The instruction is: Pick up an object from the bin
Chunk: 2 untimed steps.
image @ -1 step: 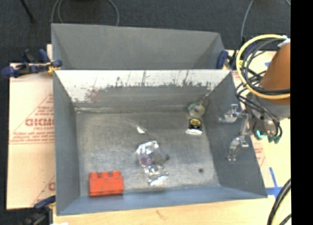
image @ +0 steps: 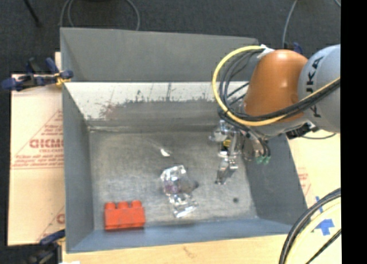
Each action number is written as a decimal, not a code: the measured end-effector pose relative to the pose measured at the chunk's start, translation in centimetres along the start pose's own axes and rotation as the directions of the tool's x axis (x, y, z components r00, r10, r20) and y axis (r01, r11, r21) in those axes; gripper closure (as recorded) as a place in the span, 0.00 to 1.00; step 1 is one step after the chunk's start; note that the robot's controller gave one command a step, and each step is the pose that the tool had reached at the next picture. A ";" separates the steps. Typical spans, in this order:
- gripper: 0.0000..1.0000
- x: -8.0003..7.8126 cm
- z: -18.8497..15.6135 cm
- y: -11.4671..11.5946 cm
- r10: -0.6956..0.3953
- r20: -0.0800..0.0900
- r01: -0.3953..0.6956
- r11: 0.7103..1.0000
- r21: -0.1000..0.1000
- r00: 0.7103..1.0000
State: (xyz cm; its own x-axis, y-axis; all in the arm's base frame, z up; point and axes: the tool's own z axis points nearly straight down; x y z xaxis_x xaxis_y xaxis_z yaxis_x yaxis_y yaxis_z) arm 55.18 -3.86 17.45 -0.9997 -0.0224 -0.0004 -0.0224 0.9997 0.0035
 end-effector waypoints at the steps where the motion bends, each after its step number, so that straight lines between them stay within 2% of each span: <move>1: 0.00 2.4 10.1 5.6 -0.136 0.010 0.136 0.991 0.009 0.991; 2: 0.00 2.3 9.7 7.7 -0.396 0.010 0.396 0.918 0.010 0.918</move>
Offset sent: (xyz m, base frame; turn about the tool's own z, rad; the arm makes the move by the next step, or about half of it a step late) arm -0.0286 0.0584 -0.1045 -0.1357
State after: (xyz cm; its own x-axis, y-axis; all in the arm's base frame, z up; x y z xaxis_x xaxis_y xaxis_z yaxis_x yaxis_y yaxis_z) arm 52.67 3.78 7.73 -0.9092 -0.4163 -0.0118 -0.4162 0.9092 -0.0069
